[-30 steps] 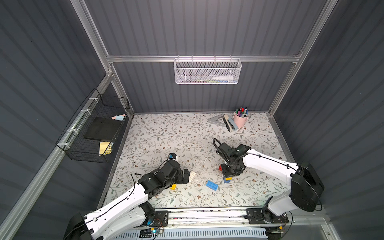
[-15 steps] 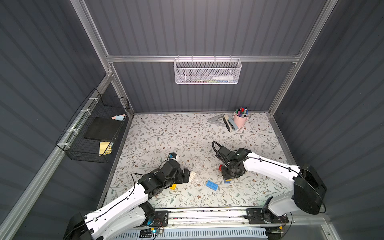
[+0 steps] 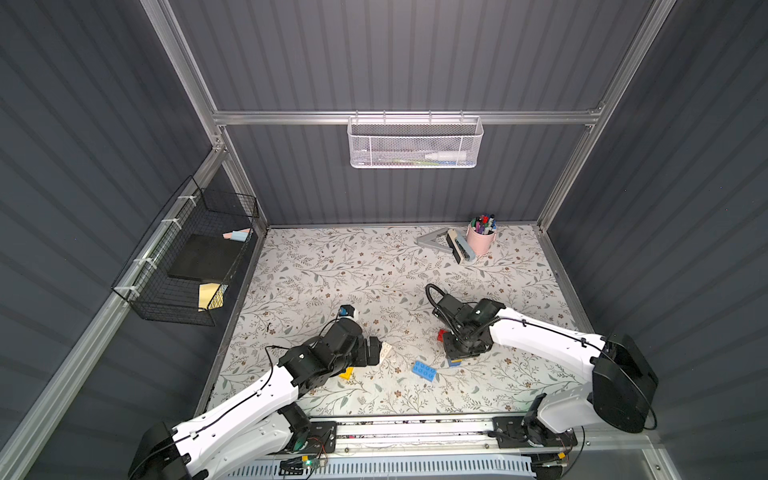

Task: Assemble a spoon with lego
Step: Assemble the lego brick with the lego brick, then pick up the lego brick from the center of the board.

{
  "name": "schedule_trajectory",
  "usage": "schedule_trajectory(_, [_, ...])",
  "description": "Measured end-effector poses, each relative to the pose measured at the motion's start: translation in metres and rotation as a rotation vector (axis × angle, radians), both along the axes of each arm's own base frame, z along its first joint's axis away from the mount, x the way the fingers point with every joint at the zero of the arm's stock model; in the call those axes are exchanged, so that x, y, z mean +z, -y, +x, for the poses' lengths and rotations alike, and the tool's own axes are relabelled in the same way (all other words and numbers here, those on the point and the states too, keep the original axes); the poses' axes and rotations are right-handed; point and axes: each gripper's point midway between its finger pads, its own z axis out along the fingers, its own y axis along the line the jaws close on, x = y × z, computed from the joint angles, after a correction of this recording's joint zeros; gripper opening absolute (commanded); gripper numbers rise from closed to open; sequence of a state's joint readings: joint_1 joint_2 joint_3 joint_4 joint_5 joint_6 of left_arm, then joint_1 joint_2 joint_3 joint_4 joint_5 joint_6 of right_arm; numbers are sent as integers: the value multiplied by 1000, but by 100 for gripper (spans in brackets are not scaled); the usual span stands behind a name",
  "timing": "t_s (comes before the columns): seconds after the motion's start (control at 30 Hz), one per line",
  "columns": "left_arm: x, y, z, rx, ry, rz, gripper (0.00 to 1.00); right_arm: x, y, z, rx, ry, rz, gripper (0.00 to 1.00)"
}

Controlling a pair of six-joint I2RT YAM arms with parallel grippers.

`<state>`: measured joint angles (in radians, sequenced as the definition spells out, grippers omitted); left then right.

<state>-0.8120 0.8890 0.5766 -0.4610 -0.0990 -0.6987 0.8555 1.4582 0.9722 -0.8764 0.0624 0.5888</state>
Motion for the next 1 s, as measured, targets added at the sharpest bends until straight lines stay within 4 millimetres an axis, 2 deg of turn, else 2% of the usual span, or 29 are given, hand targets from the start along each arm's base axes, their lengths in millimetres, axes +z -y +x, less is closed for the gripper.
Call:
schedule_trajectory(0.13, [-1, 3, 0, -9, -7, -6, 99, -6, 1, -3, -10, -32, -14, 49])
schedule_trajectory(0.23, [-1, 4, -1, -13, -10, -11, 99, -15, 3, -8, -17, -65, -39, 53])
schedule_trajectory(0.33, [-3, 6, -1, -18, -18, -10, 99, -15, 3, -9, -19, -73, -36, 54])
schedule_trajectory(0.57, [-5, 7, -2, -24, -30, -10, 99, -14, 2, -10, -22, -80, -27, 70])
schedule_trajectory(0.77, [-12, 3, -2, -6, -47, 19, 99, -8, 3, -7, -26, -63, -8, 67])
schedule_trajectory(1.0, [-16, -2, -1, 27, -64, 44, 99, -15, 4, -3, -31, -82, -14, 51])
